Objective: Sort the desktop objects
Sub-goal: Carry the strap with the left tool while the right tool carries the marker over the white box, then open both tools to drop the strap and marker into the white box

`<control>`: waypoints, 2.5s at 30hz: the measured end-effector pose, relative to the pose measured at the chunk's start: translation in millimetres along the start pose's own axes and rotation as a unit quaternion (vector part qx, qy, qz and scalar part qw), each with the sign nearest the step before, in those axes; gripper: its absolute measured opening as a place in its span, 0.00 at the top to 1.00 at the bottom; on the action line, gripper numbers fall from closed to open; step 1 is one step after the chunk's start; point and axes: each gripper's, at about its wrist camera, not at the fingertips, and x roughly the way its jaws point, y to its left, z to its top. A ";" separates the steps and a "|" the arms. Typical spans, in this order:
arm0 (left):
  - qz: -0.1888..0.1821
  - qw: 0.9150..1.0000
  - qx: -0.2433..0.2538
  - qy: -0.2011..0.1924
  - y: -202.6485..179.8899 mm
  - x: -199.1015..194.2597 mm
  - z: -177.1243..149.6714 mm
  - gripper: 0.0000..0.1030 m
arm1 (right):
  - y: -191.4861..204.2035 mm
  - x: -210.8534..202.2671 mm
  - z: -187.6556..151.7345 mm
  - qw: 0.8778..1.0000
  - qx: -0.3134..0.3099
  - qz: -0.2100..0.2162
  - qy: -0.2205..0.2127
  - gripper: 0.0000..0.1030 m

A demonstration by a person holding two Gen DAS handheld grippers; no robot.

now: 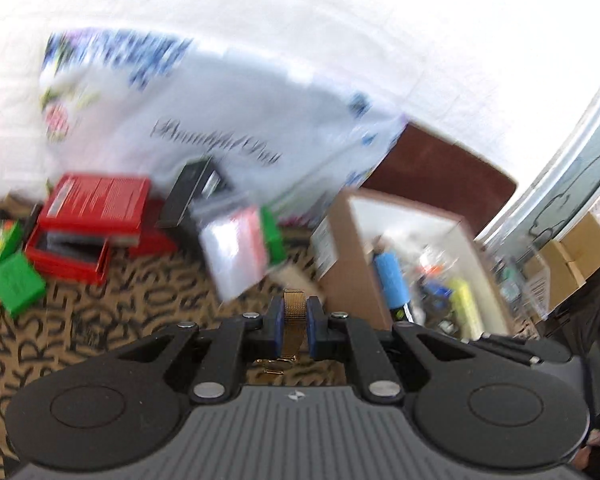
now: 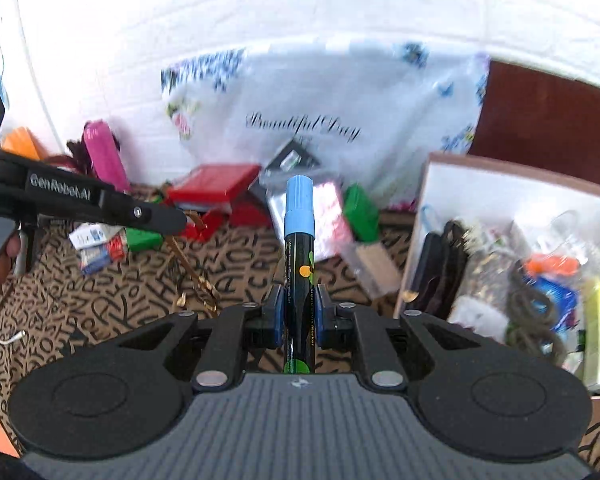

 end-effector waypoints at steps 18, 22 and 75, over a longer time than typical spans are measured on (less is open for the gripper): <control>-0.124 0.988 0.069 -0.060 -136.7 3.5 56.2 0.90 | -89.2 -75.2 8.1 0.990 0.044 -0.112 -0.078 0.87; -0.137 0.987 0.067 -0.044 -154.5 31.1 60.2 0.90 | -116.5 -83.6 6.8 0.985 0.053 -0.140 -0.083 0.87; 0.002 0.997 0.079 -0.010 -174.4 99.0 28.3 0.00 | -178.1 -57.1 -19.1 0.980 0.081 -0.176 -0.040 0.17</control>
